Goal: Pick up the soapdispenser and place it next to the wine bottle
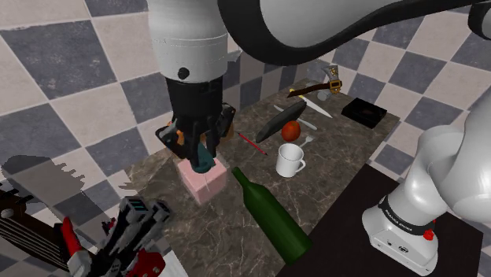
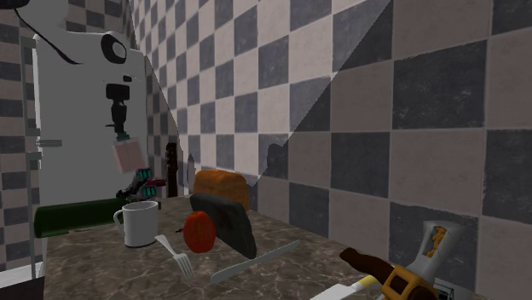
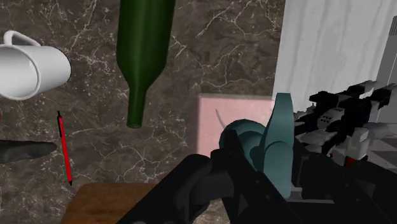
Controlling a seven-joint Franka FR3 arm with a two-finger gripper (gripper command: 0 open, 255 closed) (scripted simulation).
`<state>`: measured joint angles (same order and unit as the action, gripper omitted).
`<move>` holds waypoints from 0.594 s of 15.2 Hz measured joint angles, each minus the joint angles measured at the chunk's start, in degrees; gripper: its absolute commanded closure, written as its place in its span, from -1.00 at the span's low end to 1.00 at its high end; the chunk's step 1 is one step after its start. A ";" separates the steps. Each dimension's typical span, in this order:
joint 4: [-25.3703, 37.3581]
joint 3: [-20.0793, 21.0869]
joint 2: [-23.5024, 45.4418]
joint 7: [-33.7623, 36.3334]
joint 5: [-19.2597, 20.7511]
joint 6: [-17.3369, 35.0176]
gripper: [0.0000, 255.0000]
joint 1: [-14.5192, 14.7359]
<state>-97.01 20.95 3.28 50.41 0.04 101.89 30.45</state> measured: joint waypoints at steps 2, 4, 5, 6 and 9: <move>2.60 1.30 2.35 3.10 1.08 -0.39 1.00 1.67; 3.80 2.49 3.31 5.98 1.67 -0.72 1.00 3.30; 5.87 3.04 5.02 7.44 2.47 -1.20 1.00 4.23; 7.97 3.62 6.72 9.12 3.32 -1.78 1.00 5.35; 7.36 4.17 7.74 10.93 3.89 -0.29 1.00 6.41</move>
<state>-89.65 25.12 11.02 61.33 3.93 101.60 36.87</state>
